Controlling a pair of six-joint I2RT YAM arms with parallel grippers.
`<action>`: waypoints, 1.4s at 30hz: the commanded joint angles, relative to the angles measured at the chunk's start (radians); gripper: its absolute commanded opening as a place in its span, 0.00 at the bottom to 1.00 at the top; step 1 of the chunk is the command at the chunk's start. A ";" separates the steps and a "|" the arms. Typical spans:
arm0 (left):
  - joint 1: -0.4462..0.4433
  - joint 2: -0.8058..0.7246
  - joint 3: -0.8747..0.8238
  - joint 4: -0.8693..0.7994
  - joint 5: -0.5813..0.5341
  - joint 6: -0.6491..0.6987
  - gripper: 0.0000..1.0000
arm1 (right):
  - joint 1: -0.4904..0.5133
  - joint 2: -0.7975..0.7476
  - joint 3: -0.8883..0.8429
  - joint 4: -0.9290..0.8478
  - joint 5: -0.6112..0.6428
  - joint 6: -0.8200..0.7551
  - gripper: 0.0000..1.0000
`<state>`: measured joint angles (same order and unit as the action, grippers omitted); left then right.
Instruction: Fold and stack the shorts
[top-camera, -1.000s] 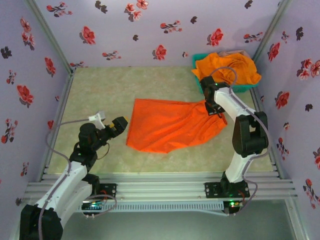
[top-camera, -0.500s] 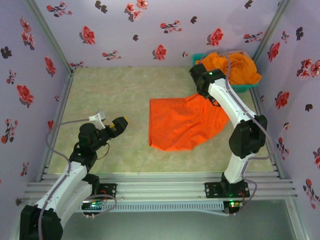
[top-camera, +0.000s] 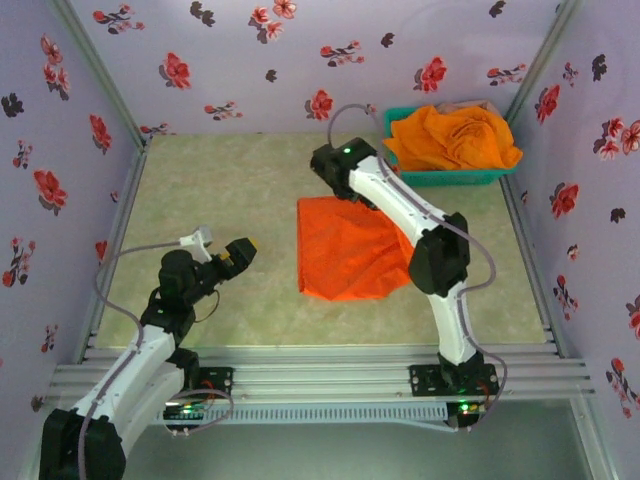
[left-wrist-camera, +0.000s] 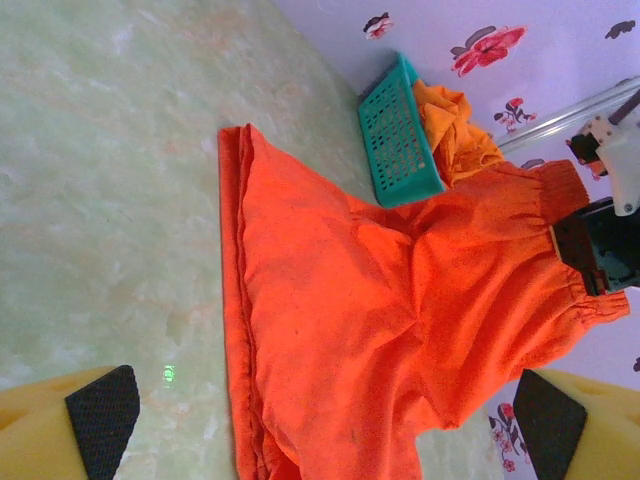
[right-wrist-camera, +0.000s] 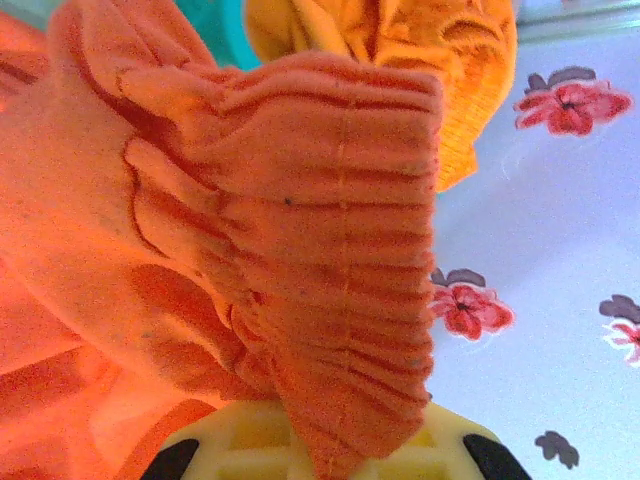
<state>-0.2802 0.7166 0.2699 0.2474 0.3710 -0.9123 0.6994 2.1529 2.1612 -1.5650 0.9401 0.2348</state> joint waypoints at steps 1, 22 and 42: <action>0.009 -0.010 -0.021 0.039 0.019 -0.012 0.99 | 0.045 0.044 0.093 -0.095 -0.031 0.101 0.00; 0.010 -0.014 -0.046 0.090 0.006 -0.057 0.99 | 0.129 0.057 0.040 0.537 -1.298 0.269 0.78; 0.011 -0.037 -0.043 0.086 0.005 -0.074 1.00 | 0.064 -0.201 -0.484 0.694 -0.831 0.346 0.87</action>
<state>-0.2764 0.6941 0.2279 0.3145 0.3706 -0.9882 0.7120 1.9236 1.6169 -0.7555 -0.1070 0.6327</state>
